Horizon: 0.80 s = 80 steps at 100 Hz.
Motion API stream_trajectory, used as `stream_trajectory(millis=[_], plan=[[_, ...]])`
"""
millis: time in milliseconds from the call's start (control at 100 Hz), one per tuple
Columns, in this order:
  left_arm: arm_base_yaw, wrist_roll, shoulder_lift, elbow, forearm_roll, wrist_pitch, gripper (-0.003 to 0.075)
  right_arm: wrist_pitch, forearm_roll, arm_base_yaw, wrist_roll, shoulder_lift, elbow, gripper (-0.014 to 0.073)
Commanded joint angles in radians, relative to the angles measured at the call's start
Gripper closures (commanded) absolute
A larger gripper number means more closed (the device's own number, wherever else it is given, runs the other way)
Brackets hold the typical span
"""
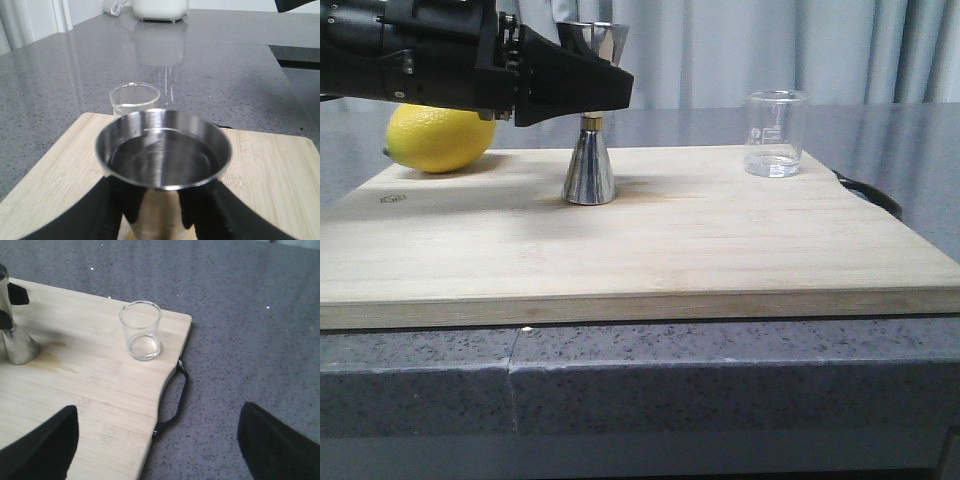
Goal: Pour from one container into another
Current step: 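Lower the filled jigger onto the board with the left gripper, then open the left gripper and withdraw it from the jigger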
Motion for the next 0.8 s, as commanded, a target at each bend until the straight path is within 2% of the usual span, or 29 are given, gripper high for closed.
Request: stream_trajectory(millis=[0,90,240,320,440,510,650,790], plan=[[-0.007,0.001,-0.042,-0.019,-0.100,0.100,0.0442,-0.080,-0.011,-0.005,-0.010,-0.009,-0.024,0.0007],[-0.007,0.001,-0.042,-0.019,-0.100,0.100,0.0412,-0.080,-0.011,-0.005,-0.010,-0.009,-0.024,0.0007],[-0.007,0.001,-0.042,-0.019,-0.100,0.100,0.0405,-0.080,-0.011,-0.005,-0.010,-0.009,-0.024,0.0007],[-0.007,0.001,-0.042,-0.019,-0.100,0.100,0.0353,-0.080,-0.011,-0.005,-0.010,-0.009,-0.024,0.0007],[-0.007,0.001,-0.042,-0.019,-0.100,0.100,0.0231,-0.080,-0.011,-0.005,-0.010,-0.009,-0.024,0.0007],[-0.007,-0.006,-0.047,-0.019,-0.098,0.084,0.0194,-0.080,-0.011,-0.005,-0.010,-0.009,-0.024,0.0007],[-0.007,-0.064,-0.096,-0.022,-0.046,-0.015,0.0190,-0.080,-0.011,-0.005,-0.010,-0.009,-0.024,0.0007],[-0.007,-0.202,-0.179,-0.043,0.108,-0.129,0.0190,-0.080,-0.011,-0.005,-0.010,-0.009,-0.024,0.0007]])
